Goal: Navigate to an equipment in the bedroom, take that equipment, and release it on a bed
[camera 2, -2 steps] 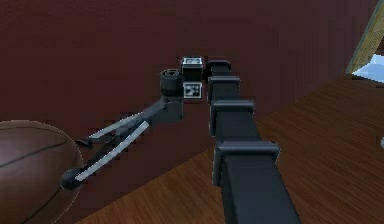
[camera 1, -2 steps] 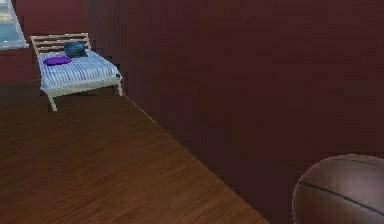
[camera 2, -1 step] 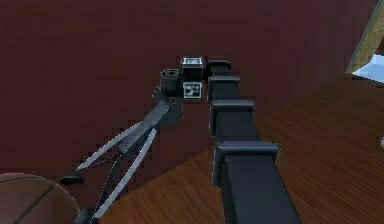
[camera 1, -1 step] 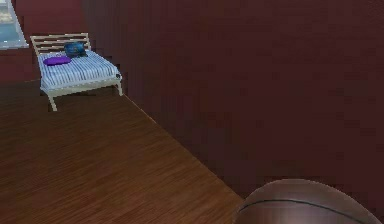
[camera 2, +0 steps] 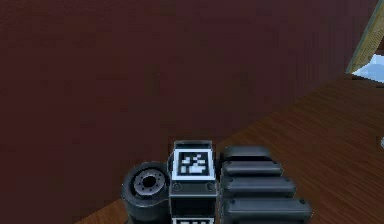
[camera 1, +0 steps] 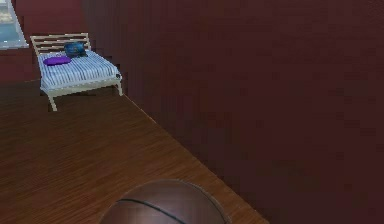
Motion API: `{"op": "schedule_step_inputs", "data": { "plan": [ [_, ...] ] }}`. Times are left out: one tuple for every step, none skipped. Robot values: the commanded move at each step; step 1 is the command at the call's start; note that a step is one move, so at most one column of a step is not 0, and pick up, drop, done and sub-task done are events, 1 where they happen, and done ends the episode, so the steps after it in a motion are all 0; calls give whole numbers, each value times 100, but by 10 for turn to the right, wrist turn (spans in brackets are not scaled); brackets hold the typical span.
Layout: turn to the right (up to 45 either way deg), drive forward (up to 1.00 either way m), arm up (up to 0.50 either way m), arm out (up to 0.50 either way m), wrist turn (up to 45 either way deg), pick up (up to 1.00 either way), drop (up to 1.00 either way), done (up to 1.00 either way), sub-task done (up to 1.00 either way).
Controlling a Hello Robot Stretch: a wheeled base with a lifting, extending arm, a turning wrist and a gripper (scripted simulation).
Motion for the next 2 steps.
{"op": "schedule_step_inputs", "data": {
  "plan": [
    [420, 0, 0, 0, 0, 0, 0, 0, 0],
    [0, 5, 0, 0, 0, 0, 0, 0, 0]
  ]
}}
